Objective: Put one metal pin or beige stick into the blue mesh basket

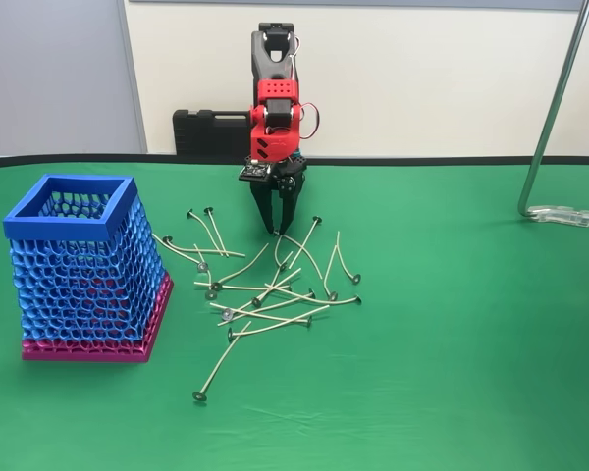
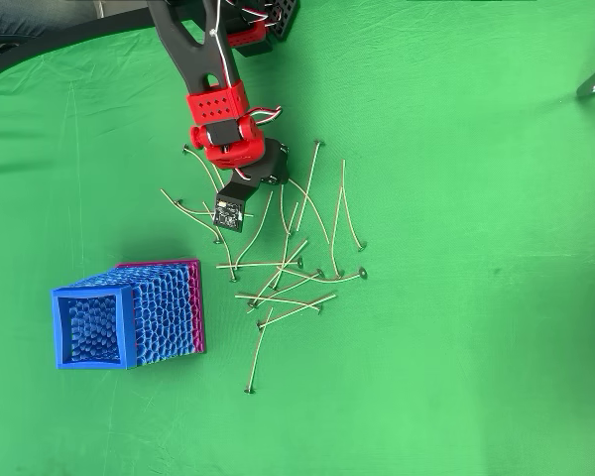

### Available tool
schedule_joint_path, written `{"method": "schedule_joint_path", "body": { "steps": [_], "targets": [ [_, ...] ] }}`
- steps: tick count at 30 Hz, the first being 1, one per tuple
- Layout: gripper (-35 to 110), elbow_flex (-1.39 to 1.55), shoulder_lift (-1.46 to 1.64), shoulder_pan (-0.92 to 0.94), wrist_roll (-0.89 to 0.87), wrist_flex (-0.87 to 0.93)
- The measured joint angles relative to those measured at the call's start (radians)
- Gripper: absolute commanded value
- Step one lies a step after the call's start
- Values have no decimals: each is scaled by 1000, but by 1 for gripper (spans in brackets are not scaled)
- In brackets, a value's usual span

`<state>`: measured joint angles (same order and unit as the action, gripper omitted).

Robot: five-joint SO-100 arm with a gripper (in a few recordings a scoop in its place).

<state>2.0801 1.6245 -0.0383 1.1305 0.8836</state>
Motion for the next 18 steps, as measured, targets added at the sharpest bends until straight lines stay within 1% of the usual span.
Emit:
{"method": "schedule_joint_path", "body": {
  "steps": [8, 11, 18],
  "targets": [
    [10, 6, 0, 0, -21, 0],
    [1, 6, 0, 0, -23, 0],
    [1, 12, 0, 0, -25, -3]
  ]
}}
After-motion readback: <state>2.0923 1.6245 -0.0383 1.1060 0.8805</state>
